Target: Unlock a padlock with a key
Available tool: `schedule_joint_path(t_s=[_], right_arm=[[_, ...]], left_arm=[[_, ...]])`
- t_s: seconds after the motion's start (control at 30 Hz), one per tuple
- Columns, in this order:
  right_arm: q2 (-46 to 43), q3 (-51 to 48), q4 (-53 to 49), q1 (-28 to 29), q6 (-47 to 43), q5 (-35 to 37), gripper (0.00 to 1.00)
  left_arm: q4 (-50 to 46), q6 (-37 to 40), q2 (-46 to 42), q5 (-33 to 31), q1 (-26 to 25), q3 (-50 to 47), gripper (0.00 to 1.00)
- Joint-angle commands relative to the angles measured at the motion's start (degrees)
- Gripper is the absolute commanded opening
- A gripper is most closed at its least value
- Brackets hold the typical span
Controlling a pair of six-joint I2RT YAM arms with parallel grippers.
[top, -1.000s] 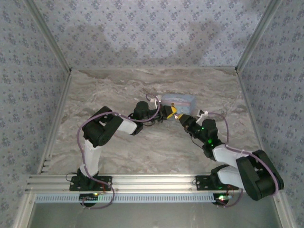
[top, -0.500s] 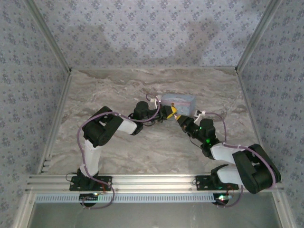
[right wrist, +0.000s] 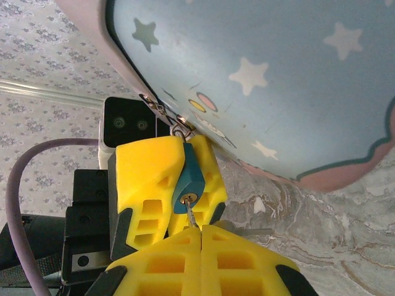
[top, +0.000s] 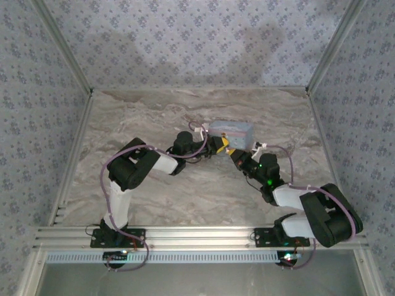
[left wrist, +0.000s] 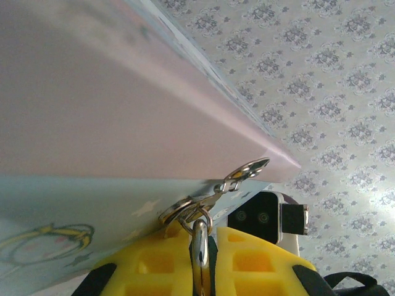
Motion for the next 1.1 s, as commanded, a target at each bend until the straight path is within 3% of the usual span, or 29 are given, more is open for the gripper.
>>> schedule_joint_path(t_s=[0.0, 0.4, 1.07], right_arm=[[1.2, 2.0, 1.5, -0.6, 0.8, 1.0, 0.00], [6.8, 1.8, 11.9, -1.4, 6.6, 0.7, 0.00], [11.7, 7.3, 7.9, -1.0, 4.9, 0.5, 0.00]], left_arm=[[6.1, -0.8, 0.4, 2.6, -1.4, 2.6, 0.00], [7.0, -1.2, 0.7, 2.7, -1.7, 2.6, 0.00], [5.6, 0.4, -0.3, 5.0, -2.6, 0.0, 0.00]])
